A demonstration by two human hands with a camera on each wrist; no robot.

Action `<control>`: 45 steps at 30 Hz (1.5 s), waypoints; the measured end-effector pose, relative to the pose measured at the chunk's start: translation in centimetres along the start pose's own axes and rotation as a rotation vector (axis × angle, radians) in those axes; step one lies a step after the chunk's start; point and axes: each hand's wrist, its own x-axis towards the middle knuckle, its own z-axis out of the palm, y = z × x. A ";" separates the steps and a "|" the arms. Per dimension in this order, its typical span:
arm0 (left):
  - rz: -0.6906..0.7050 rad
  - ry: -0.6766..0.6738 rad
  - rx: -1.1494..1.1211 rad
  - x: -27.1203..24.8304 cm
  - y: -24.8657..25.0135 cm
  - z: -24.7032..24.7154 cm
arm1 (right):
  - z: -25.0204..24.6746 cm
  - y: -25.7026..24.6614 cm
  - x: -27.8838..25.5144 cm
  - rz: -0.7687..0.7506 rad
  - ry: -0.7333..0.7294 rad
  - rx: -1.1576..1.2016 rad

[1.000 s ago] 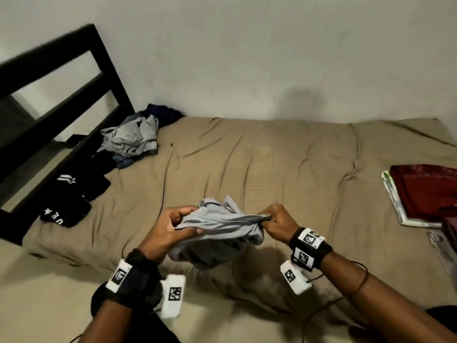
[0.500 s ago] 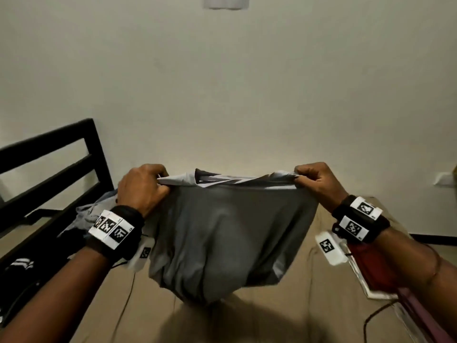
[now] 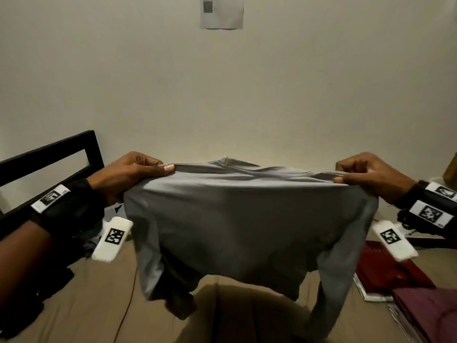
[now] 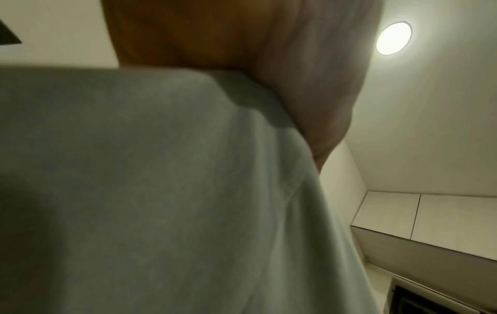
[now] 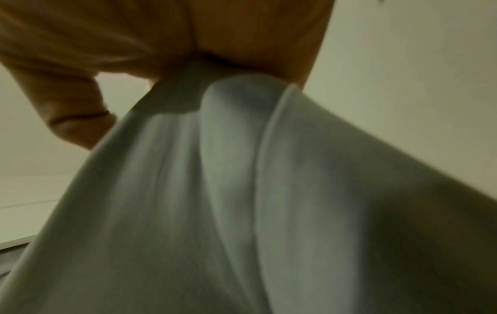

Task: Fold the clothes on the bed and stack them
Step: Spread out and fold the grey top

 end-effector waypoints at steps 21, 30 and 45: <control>-0.331 -0.190 0.253 16.2 -17.2 -2.4 | 6.7 21.4 10.0 0.395 0.149 0.327; -0.440 0.512 0.217 32.7 -38.0 7.4 | 17.5 44.1 21.0 0.568 0.199 -0.003; -1.014 0.148 0.774 -3.5 -51.7 14.4 | 36.0 44.0 -11.3 0.501 -0.666 -0.712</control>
